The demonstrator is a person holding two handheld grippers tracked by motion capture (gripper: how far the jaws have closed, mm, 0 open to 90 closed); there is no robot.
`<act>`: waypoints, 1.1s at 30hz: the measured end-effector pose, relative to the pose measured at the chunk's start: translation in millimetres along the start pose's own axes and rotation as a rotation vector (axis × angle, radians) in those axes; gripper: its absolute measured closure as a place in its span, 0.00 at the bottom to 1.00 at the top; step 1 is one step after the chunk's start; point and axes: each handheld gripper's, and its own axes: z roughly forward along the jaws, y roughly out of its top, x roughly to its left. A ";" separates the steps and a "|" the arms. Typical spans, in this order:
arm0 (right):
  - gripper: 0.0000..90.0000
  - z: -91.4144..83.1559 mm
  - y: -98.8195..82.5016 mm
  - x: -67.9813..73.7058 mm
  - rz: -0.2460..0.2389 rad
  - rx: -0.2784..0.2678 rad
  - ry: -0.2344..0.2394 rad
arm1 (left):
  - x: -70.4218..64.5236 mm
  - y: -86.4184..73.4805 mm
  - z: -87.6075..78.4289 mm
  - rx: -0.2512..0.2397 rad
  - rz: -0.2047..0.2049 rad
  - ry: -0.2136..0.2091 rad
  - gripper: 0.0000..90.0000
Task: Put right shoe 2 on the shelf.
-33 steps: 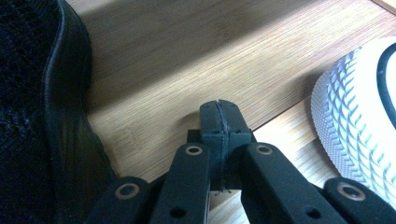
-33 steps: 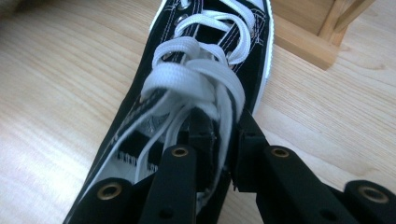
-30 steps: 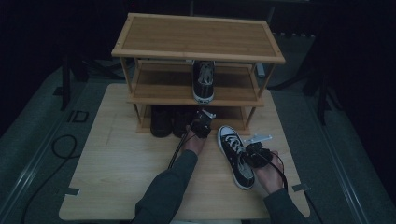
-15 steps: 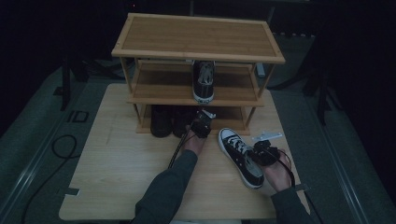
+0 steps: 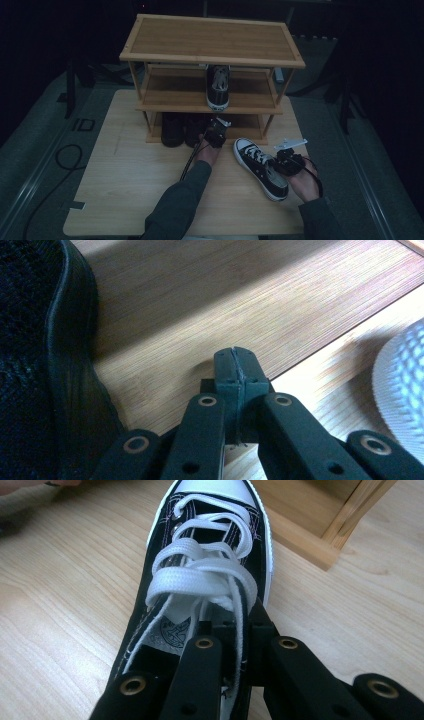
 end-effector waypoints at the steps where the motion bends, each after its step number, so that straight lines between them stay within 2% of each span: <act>1: 0.98 -1.2 0.6 -0.7 -0.003 -0.001 0.002 | 0.0 0.0 0.0 0.000 0.000 0.000 1.00; 16: 0.97 -24.4 13.8 -10.8 -0.096 -0.015 0.027 | 0.3 0.1 0.0 0.001 0.001 -0.003 1.00; 33: 0.97 -47.8 26.2 -12.9 -0.147 -0.039 0.059 | 0.1 0.0 0.0 0.000 -0.001 -0.001 1.00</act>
